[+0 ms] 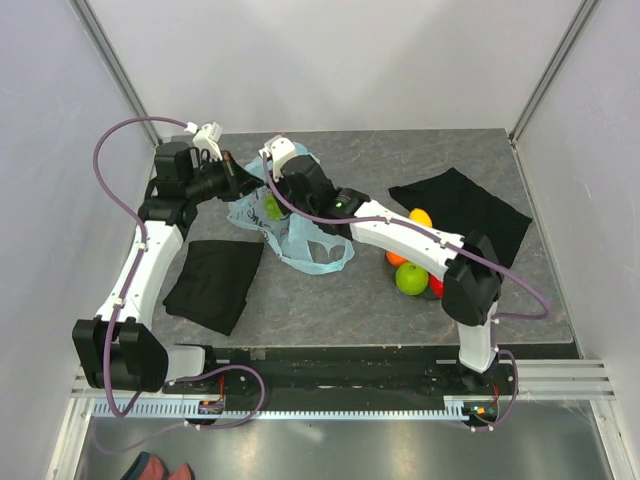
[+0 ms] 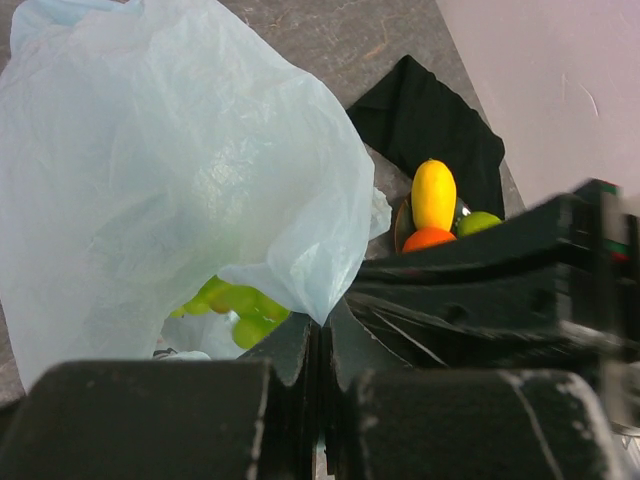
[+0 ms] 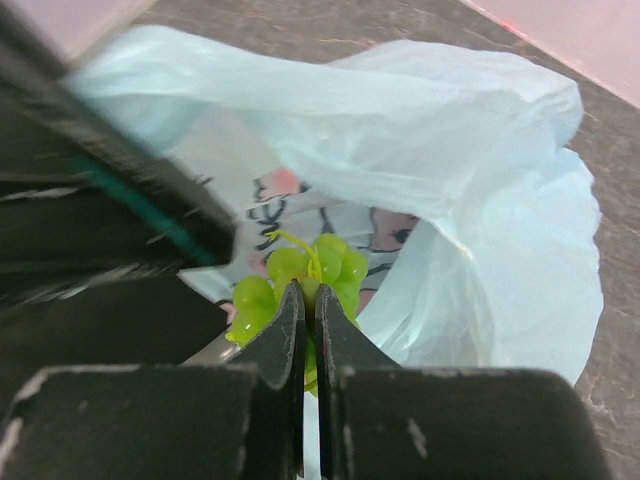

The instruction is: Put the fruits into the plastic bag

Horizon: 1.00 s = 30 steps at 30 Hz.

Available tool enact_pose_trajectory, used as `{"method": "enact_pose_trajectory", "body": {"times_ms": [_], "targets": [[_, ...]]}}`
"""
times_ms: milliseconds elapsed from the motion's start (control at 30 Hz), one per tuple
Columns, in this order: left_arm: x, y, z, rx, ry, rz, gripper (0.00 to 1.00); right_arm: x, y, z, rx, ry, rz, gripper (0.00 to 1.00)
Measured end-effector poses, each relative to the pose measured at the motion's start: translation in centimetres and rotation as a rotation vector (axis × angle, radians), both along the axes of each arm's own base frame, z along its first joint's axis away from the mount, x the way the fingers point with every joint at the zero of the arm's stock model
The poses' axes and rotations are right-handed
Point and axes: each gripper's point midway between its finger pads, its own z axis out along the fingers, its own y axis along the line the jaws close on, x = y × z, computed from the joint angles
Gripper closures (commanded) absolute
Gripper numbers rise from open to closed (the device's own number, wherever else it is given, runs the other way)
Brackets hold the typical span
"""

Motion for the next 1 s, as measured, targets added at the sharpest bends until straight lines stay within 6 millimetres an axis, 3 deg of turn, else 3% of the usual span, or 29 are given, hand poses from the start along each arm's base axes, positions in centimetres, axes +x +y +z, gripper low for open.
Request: {"method": "enact_pose_trajectory", "body": {"times_ms": [300, 333, 367, 433, 467, 567, 667, 833, 1000], "targets": [[-0.1, -0.1, 0.0, -0.002, 0.001, -0.004, 0.98, 4.1, 0.1, -3.6, -0.012, -0.050, -0.132, 1.00], [-0.1, -0.1, 0.0, -0.002, 0.001, -0.004, 0.99, 4.4, 0.1, -4.0, -0.009, -0.050, -0.142, 0.95], [-0.1, -0.1, 0.0, -0.002, 0.001, -0.004, 0.99, 4.7, 0.1, -4.4, -0.010, -0.050, -0.150, 0.79], [-0.1, -0.1, 0.0, -0.002, 0.001, -0.005, 0.98, 5.1, 0.1, -5.1, -0.011, -0.043, -0.159, 0.66], [-0.1, -0.1, 0.0, -0.002, 0.001, -0.005, 0.98, 5.3, 0.0, -5.4, -0.013, -0.041, -0.165, 0.49], [-0.1, -0.1, 0.0, -0.002, 0.001, -0.005, 0.98, 5.8, -0.2, -5.6, -0.007, -0.044, -0.178, 0.27], [-0.1, 0.1, -0.1, 0.001, 0.005, -0.003, 0.99, 6.2, -0.5, -5.3, 0.001, -0.062, -0.191, 0.17], [-0.1, 0.1, -0.1, 0.003, 0.007, -0.003, 0.98, 5.5, -1.7, -6.0, -0.035, -0.072, -0.159, 0.14], [-0.1, 0.0, 0.0, 0.003, 0.003, -0.005, 0.98, 1.8, -3.2, -6.3, -0.089, -0.076, -0.024, 0.14]]}}
